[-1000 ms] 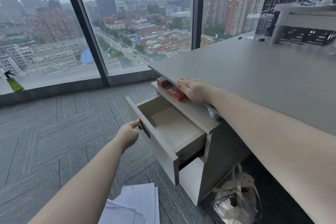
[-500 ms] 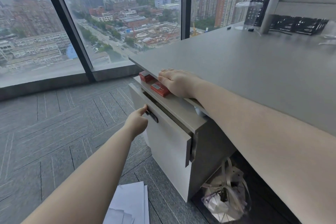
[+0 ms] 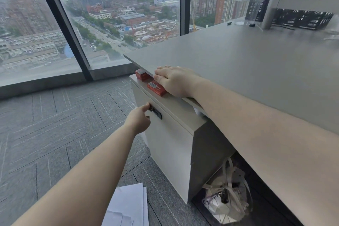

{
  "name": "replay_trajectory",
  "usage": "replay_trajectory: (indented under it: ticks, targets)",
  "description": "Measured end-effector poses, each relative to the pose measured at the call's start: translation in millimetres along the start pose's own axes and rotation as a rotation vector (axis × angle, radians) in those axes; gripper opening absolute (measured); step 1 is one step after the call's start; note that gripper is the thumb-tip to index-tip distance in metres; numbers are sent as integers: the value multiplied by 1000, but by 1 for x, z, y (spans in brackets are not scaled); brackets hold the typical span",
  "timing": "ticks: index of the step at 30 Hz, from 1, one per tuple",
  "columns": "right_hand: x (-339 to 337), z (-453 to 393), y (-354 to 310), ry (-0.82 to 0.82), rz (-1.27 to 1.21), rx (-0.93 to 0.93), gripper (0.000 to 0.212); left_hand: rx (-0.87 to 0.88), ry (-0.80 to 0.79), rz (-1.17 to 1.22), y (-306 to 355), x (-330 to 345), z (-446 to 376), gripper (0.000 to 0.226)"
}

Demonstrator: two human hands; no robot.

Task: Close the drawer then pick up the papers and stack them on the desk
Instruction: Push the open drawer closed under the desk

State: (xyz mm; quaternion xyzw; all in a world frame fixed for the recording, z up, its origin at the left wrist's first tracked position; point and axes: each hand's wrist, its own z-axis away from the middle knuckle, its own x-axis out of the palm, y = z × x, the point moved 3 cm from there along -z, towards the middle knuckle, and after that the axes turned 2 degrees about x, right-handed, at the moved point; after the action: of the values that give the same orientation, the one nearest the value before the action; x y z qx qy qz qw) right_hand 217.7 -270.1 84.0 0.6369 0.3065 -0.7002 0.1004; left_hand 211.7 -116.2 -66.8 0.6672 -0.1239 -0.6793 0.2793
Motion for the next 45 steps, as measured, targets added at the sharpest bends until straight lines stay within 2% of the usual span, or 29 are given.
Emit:
replay_trajectory:
  ticks: [4, 8, 15, 19, 23, 25, 32, 41, 45]
  targets:
    - [0, -1, 1, 11, -13, 14, 48, 82, 92, -301, 3, -1, -1, 42]
    - [2, -3, 3, 20, -18, 21, 49, 128, 225, -389, 8, 7, -4, 27]
    - [1, -13, 5, 33, -18, 47, 48, 171, 251, -406, 2, 10, -11, 26]
    - [2, -17, 6, 38, -1, 41, 46, 254, 273, -497, 1, 13, -6, 18]
    - [2, -15, 5, 34, -24, 43, 48, 298, 250, -625, 7, 13, -2, 24]
    - [1, -14, 4, 37, -22, 46, 48, 272, 229, -599, 10, 10, -5, 25]
    - [0, -12, 3, 52, -16, 44, 49, 101, 114, -234, 4, 5, -17, 24]
    - [-1, -9, 3, 45, -16, 40, 49, 167, 90, -256, -1, 4, -17, 29]
    - [-2, -9, 3, 45, -6, 33, 49, 158, 100, -284, 2, 2, -17, 24]
